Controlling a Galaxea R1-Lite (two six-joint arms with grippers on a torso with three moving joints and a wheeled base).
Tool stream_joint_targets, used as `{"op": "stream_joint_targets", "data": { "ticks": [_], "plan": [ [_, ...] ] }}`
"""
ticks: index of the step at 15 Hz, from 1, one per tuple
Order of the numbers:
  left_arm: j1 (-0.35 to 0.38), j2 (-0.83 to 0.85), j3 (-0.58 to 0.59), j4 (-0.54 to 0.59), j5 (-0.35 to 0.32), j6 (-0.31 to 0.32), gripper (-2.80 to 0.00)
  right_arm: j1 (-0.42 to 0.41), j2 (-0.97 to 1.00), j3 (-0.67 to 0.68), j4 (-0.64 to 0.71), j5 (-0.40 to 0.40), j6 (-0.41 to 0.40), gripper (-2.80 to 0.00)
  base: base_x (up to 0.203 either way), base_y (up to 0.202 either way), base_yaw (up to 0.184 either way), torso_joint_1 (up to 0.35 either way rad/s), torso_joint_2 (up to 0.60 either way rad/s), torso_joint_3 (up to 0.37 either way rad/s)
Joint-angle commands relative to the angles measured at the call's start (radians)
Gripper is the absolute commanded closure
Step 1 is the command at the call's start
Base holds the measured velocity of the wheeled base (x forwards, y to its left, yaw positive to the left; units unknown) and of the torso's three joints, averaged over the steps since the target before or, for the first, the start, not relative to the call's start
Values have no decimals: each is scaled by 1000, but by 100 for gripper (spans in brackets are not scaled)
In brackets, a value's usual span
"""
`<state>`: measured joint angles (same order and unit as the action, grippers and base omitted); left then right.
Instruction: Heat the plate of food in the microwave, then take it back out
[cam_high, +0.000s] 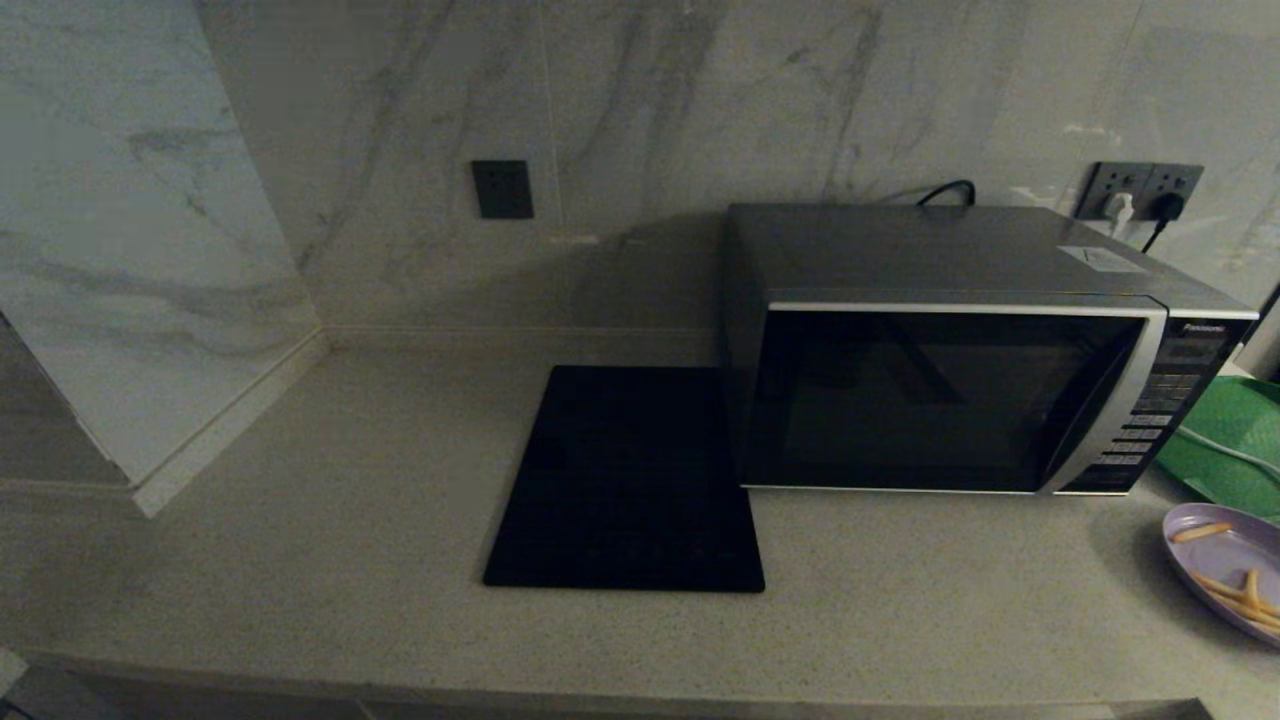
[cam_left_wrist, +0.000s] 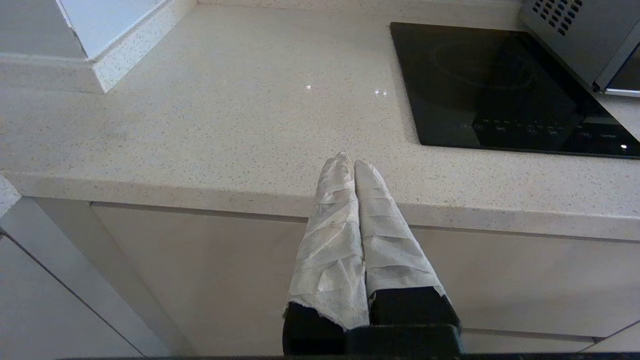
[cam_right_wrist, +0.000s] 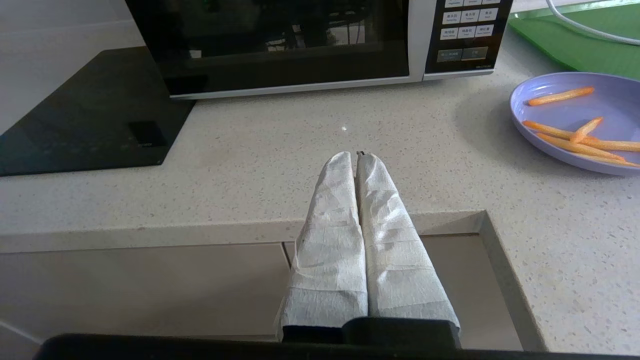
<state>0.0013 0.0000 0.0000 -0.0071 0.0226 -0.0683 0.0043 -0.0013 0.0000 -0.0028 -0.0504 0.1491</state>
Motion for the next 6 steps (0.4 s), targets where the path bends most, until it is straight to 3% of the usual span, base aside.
{"op": "stream_joint_targets", "data": {
  "ticks": [1, 6],
  "plan": [
    [1, 1, 0, -1, 0, -1, 0, 0, 1, 2, 0, 0, 1, 0, 0, 0, 0, 0, 0, 0],
    [0, 1, 0, -1, 0, -1, 0, 0, 1, 2, 0, -1, 3, 0, 0, 0, 0, 0, 0, 0]
  ]
}}
